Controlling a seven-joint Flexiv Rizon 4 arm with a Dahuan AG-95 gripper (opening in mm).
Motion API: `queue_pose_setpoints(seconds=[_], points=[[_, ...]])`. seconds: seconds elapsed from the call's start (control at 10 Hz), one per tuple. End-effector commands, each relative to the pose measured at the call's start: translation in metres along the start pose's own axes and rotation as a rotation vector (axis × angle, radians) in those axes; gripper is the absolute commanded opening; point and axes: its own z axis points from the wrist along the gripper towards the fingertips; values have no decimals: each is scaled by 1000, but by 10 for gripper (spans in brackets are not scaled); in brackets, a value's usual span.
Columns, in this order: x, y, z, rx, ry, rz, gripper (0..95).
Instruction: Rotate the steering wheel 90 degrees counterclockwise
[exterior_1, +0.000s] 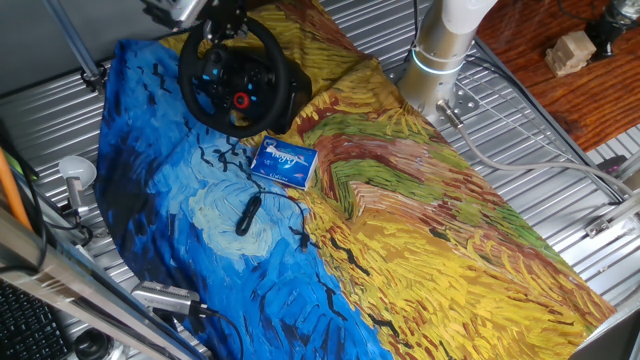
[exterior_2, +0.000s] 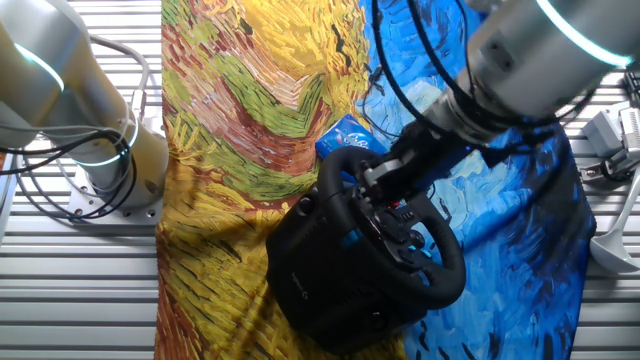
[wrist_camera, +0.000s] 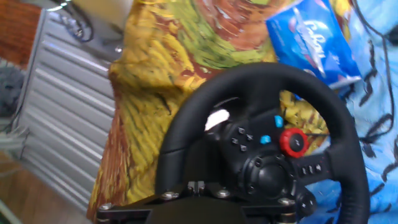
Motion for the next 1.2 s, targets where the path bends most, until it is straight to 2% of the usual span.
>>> queue_pose_setpoints(seconds=[0.1, 0.6, 1.2], points=[[1, 0, -1, -3, -1, -21, 570], [1, 0, 0, -31, -1, -70, 570], [-1, 17, 17, -29, -9, -58, 570]])
